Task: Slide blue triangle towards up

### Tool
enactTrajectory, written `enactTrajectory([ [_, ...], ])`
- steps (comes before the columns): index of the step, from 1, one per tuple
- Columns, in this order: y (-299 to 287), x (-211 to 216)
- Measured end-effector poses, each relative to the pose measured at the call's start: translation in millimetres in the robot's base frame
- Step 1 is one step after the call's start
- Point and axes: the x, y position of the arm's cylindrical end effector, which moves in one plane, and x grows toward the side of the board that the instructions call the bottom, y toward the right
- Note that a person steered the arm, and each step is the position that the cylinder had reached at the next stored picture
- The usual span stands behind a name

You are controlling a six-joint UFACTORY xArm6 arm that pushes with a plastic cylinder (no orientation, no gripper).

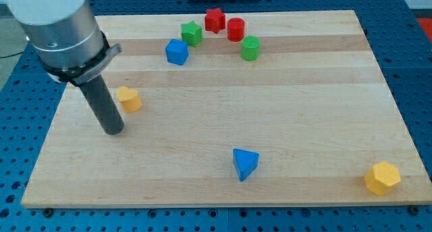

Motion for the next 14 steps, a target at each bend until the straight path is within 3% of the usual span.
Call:
enactTrajectory([
  [2, 2.9, -50.3],
  [3, 32.5, -62.2],
  [4, 68.1, -63.0],
  [6, 69.1, -51.1],
  [8, 70.0, -78.2],
  [10, 84.7, -73.7],
  [12, 109.2, 52.7],
  [13, 174.0, 107.1],
  [14, 230.5, 126.9],
])
